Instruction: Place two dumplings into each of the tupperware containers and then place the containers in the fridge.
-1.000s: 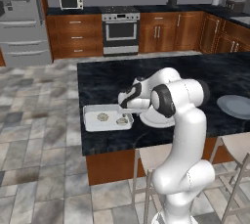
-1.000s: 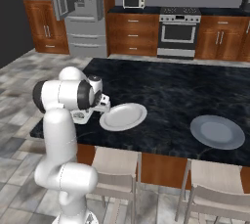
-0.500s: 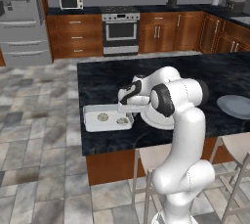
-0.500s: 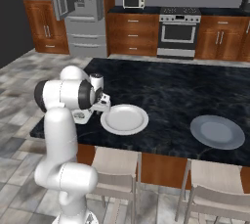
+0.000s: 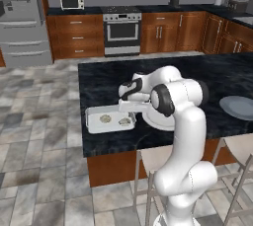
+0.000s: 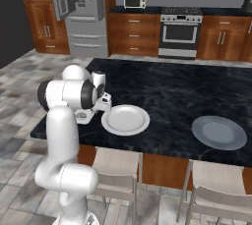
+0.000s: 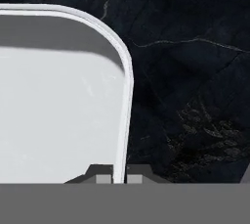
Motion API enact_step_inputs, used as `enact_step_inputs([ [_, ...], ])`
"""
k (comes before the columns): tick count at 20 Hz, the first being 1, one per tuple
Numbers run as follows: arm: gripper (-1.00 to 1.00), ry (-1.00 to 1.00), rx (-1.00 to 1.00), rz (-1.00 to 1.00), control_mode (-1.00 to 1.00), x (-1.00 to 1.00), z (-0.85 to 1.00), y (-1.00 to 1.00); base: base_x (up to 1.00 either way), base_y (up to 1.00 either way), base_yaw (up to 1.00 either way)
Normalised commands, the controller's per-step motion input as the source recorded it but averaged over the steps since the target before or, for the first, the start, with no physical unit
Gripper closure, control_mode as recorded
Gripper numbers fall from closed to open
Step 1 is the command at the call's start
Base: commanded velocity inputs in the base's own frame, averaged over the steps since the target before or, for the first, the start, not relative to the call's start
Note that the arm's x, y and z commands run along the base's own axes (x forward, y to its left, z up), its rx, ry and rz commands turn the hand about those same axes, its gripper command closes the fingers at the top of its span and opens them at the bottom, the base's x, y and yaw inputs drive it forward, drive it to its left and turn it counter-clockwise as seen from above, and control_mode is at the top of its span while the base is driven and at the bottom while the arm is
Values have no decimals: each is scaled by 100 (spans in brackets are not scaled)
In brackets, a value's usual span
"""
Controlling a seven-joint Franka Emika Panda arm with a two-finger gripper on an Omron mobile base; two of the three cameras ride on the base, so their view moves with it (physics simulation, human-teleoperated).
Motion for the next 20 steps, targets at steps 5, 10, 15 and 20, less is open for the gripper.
enact_step_inputs([
  [5,100,8,0,-4,-100,0,58,-2,0,0,0],
  [10,100,10,7,-15,-100,-26,100,-35,0,0,0],
  [15,100,11,6,-35,-100,-68,95,-45,0,0,0],
  [20,100,10,0,-53,-100,-100,76,-8,0,0,0],
])
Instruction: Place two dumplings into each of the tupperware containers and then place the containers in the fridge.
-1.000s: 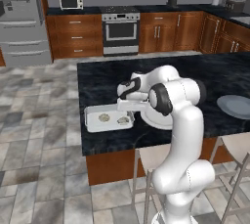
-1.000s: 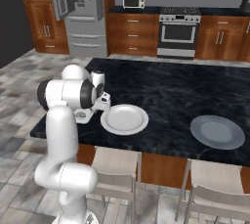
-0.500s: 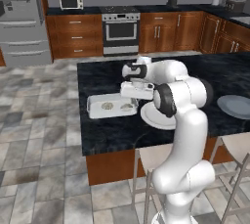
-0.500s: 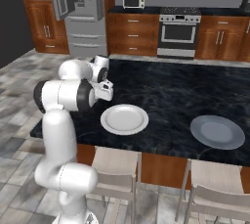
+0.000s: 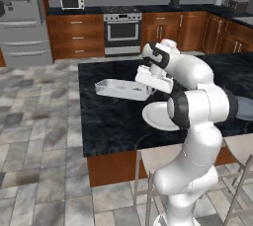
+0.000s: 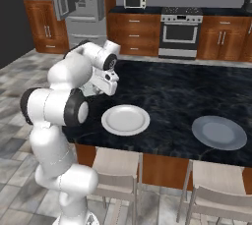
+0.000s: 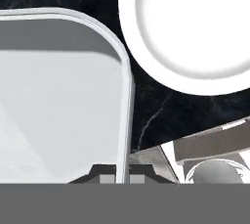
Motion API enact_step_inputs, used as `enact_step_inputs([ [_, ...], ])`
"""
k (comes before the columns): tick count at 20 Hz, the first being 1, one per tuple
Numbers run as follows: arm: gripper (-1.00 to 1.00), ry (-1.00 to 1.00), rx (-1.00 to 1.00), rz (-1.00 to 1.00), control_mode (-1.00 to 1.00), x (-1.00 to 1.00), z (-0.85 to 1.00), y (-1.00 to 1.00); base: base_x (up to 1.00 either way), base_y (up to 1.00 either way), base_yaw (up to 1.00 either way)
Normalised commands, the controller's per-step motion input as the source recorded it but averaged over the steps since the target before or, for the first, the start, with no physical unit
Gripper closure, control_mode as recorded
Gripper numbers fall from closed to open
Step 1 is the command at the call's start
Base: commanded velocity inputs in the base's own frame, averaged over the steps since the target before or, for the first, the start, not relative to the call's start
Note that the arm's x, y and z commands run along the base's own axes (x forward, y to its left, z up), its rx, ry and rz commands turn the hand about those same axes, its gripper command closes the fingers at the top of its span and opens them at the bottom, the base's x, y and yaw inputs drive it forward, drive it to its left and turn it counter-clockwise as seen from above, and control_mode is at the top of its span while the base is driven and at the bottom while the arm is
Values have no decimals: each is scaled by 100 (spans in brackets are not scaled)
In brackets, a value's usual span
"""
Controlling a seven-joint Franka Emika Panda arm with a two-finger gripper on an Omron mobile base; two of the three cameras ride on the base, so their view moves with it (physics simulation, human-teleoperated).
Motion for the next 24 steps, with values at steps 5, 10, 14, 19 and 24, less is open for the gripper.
enact_step_inputs([
  [5,100,13,0,-57,-100,-100,48,4,0,0,0],
  [10,100,4,-8,-55,-100,-100,17,7,0,0,0],
  [14,100,-2,-22,-48,-100,-100,6,26,0,0,0],
  [19,100,-3,-25,-35,-100,-82,36,27,0,0,0],
  [24,100,4,0,-19,-100,-97,54,-38,0,0,0],
])
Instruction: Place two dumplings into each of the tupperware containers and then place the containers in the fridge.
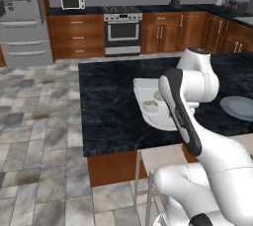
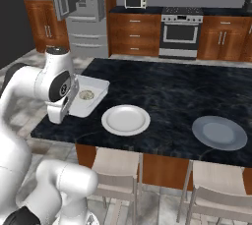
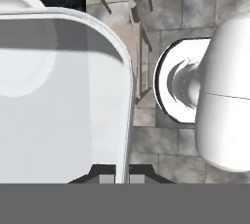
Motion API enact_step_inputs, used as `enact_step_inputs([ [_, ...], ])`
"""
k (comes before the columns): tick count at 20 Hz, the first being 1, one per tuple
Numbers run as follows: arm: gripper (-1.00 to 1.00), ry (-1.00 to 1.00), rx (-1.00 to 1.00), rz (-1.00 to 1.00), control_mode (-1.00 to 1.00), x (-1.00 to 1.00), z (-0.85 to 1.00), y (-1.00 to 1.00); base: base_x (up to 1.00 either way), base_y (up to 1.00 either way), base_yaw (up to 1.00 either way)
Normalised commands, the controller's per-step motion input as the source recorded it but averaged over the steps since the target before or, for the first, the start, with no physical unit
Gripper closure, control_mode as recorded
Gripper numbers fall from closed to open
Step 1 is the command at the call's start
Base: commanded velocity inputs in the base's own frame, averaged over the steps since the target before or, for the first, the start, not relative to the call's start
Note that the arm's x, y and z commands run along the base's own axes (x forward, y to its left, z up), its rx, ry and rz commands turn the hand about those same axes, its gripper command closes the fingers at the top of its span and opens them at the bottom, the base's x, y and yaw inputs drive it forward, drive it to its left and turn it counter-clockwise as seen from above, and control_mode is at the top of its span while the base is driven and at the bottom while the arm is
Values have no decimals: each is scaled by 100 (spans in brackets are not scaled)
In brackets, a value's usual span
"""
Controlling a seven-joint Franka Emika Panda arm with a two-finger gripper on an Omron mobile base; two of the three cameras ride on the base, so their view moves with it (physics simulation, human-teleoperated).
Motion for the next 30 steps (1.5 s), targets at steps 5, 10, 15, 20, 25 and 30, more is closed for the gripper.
enact_step_inputs([
  [5,100,17,-9,-1,-100,-87,34,-26,0,0,0],
  [10,100,9,-5,3,-100,-40,23,-11,0,0,0],
  [15,100,-7,0,0,-100,-6,4,-3,0,0,0],
  [20,100,-21,0,1,-100,0,25,0,0,0,0],
  [25,100,-1,0,0,100,0,1,0,-4,0,0],
  [30,100,0,0,0,100,0,0,0,-73,59,0],
])
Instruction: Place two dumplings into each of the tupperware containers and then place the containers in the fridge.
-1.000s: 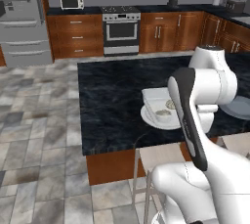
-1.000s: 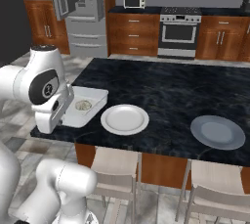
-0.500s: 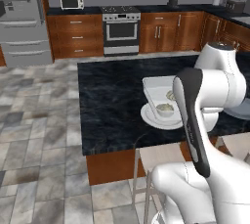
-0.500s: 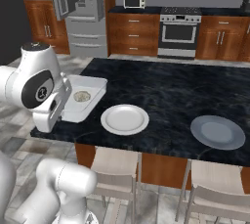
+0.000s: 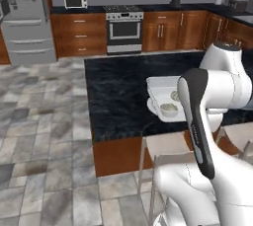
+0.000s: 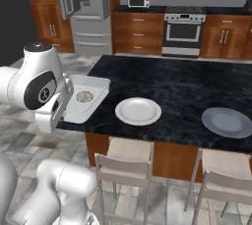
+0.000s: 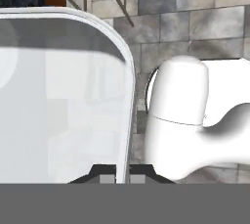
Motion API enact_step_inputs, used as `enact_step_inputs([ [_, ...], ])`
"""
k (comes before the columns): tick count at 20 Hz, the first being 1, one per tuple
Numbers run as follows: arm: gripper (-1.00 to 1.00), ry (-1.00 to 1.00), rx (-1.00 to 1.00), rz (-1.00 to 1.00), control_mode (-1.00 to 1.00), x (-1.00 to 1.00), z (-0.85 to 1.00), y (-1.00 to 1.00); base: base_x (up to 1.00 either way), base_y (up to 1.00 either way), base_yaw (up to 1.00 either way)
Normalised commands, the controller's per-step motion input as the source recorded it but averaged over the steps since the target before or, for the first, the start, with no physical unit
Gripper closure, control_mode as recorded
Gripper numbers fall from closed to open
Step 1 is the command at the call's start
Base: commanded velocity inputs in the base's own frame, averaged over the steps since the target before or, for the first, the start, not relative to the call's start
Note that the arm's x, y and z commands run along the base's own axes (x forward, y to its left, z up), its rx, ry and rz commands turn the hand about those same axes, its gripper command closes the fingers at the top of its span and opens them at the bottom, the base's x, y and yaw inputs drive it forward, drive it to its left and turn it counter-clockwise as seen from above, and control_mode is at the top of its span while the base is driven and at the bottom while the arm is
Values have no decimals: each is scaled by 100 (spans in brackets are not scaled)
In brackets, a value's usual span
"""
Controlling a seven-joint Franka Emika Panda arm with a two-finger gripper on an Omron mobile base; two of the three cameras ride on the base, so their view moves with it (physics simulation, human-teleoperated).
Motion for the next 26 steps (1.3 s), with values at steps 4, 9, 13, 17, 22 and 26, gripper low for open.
enact_step_inputs([
  [4,100,0,0,0,100,0,0,0,-31,100,1],
  [9,100,0,0,0,100,0,0,0,9,100,0],
  [13,100,0,0,0,100,0,0,0,33,100,0],
  [17,100,0,0,0,100,0,0,0,36,100,-1],
  [22,100,0,0,0,100,0,0,0,60,100,0],
  [26,100,0,0,0,100,0,0,0,94,100,0],
])
